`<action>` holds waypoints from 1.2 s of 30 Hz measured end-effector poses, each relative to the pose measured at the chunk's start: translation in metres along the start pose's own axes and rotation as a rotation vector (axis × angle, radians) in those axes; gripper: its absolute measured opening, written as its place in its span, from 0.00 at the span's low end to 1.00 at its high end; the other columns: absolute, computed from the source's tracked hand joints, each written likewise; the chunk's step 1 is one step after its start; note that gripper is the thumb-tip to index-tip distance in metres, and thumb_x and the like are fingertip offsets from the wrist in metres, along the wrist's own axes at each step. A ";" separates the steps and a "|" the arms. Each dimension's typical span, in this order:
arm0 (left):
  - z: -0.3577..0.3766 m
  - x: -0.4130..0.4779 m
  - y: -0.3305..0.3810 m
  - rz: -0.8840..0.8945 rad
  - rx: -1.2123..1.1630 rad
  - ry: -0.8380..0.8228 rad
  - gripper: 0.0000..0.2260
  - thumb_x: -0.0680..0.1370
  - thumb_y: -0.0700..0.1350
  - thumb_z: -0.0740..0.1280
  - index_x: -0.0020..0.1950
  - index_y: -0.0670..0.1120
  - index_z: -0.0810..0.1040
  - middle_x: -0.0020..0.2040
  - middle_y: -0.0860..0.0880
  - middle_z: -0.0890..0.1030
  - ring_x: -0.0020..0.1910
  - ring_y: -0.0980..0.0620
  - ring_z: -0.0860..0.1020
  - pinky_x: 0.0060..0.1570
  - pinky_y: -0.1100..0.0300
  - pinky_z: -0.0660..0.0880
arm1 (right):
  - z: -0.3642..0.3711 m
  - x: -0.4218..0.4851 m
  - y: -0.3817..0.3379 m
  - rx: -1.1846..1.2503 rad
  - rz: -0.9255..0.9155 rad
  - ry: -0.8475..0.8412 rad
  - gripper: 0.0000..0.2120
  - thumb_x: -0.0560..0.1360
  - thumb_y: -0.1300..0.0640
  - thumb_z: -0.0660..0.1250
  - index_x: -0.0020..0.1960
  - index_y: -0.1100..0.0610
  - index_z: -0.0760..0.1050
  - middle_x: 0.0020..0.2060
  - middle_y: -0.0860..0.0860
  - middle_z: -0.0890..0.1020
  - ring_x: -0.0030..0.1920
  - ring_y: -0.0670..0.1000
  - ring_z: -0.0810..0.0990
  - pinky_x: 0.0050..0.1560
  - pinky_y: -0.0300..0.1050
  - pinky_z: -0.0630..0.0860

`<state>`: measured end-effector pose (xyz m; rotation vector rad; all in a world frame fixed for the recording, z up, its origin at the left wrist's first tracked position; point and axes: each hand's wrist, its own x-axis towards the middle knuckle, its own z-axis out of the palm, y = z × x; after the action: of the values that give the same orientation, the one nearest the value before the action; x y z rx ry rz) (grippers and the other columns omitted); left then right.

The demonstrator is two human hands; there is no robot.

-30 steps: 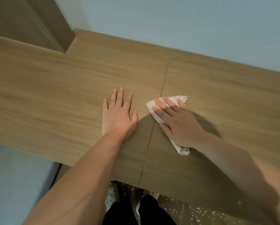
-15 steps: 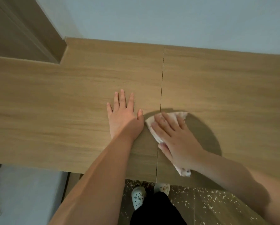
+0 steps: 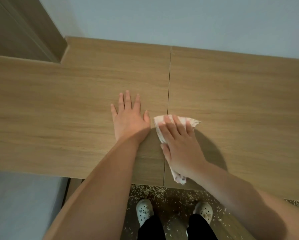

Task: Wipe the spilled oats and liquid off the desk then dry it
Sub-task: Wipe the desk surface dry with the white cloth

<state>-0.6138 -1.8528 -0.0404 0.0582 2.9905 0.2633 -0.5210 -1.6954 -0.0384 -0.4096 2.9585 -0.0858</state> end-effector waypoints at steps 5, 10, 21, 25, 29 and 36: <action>0.001 0.001 0.003 -0.023 0.054 0.004 0.29 0.81 0.57 0.50 0.80 0.52 0.50 0.81 0.47 0.45 0.79 0.47 0.42 0.76 0.42 0.44 | -0.007 0.000 0.086 -0.140 -0.416 -0.062 0.27 0.81 0.45 0.49 0.78 0.50 0.54 0.78 0.51 0.56 0.78 0.53 0.53 0.75 0.61 0.49; 0.000 -0.004 0.007 -0.063 0.054 0.043 0.27 0.82 0.56 0.51 0.80 0.50 0.54 0.80 0.47 0.51 0.79 0.48 0.47 0.77 0.46 0.46 | -0.015 0.025 0.085 0.026 0.349 0.005 0.28 0.82 0.48 0.43 0.80 0.51 0.44 0.80 0.51 0.46 0.79 0.53 0.43 0.77 0.60 0.42; 0.007 -0.050 0.084 -0.127 -0.120 0.046 0.24 0.84 0.49 0.51 0.80 0.48 0.55 0.80 0.47 0.51 0.79 0.48 0.47 0.77 0.47 0.45 | -0.006 -0.064 0.173 -0.102 -0.169 -0.132 0.30 0.82 0.51 0.46 0.76 0.45 0.31 0.78 0.48 0.36 0.77 0.51 0.32 0.75 0.59 0.36; 0.027 -0.053 0.115 -0.166 0.036 0.006 0.26 0.83 0.55 0.46 0.81 0.52 0.47 0.81 0.47 0.45 0.79 0.47 0.41 0.76 0.43 0.43 | -0.011 -0.058 0.184 0.027 0.342 -0.007 0.29 0.81 0.47 0.40 0.79 0.53 0.38 0.79 0.55 0.42 0.79 0.57 0.42 0.76 0.63 0.46; 0.029 -0.053 0.113 -0.181 0.042 0.016 0.26 0.82 0.56 0.48 0.81 0.53 0.49 0.81 0.48 0.46 0.79 0.47 0.42 0.76 0.43 0.44 | 0.004 -0.106 0.144 0.080 -0.250 -0.055 0.29 0.81 0.51 0.51 0.79 0.52 0.43 0.78 0.53 0.45 0.78 0.55 0.44 0.76 0.64 0.48; 0.029 -0.054 0.114 -0.192 0.016 0.044 0.26 0.82 0.56 0.49 0.80 0.53 0.51 0.81 0.49 0.47 0.79 0.49 0.43 0.76 0.44 0.43 | -0.026 -0.093 0.182 0.304 -0.408 -0.180 0.28 0.78 0.63 0.61 0.75 0.50 0.60 0.73 0.46 0.62 0.74 0.50 0.66 0.76 0.50 0.52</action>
<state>-0.5533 -1.7381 -0.0407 -0.2343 3.0131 0.2215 -0.4846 -1.4942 -0.0130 -0.9107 2.5841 -0.5078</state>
